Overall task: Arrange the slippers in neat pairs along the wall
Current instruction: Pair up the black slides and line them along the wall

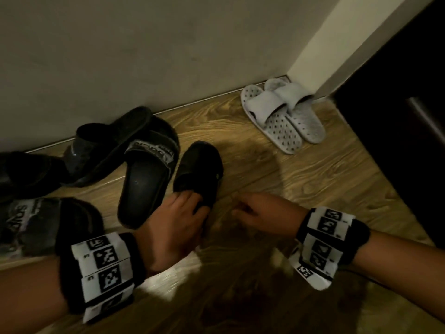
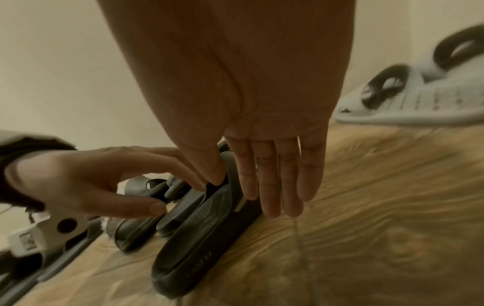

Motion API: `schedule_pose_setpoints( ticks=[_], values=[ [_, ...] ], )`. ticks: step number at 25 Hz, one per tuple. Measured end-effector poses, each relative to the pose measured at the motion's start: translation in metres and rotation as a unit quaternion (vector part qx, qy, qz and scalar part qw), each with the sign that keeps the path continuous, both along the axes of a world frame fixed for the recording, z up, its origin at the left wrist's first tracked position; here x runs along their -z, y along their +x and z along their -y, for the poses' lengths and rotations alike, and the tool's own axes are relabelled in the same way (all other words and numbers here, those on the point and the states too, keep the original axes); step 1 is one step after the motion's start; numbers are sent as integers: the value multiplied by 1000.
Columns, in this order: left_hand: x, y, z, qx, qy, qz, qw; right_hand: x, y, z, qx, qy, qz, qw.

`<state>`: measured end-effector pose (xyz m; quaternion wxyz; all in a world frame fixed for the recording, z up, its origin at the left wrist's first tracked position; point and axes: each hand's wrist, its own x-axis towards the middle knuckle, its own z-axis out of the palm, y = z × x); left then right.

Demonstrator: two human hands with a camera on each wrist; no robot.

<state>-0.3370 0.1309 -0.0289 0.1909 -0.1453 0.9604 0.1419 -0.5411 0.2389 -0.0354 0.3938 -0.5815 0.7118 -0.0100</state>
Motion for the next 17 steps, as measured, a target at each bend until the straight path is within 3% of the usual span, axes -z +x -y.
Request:
schedule_pose_setpoints(
  ticks=[8,17],
  values=[
    [0,-18,-23,7,-51,30,998,-7,-6,-38,25,12,-33,999],
    [13,102,0,-104,-33,13,994,7,103,48,-176,7,-33,984]
  ],
)
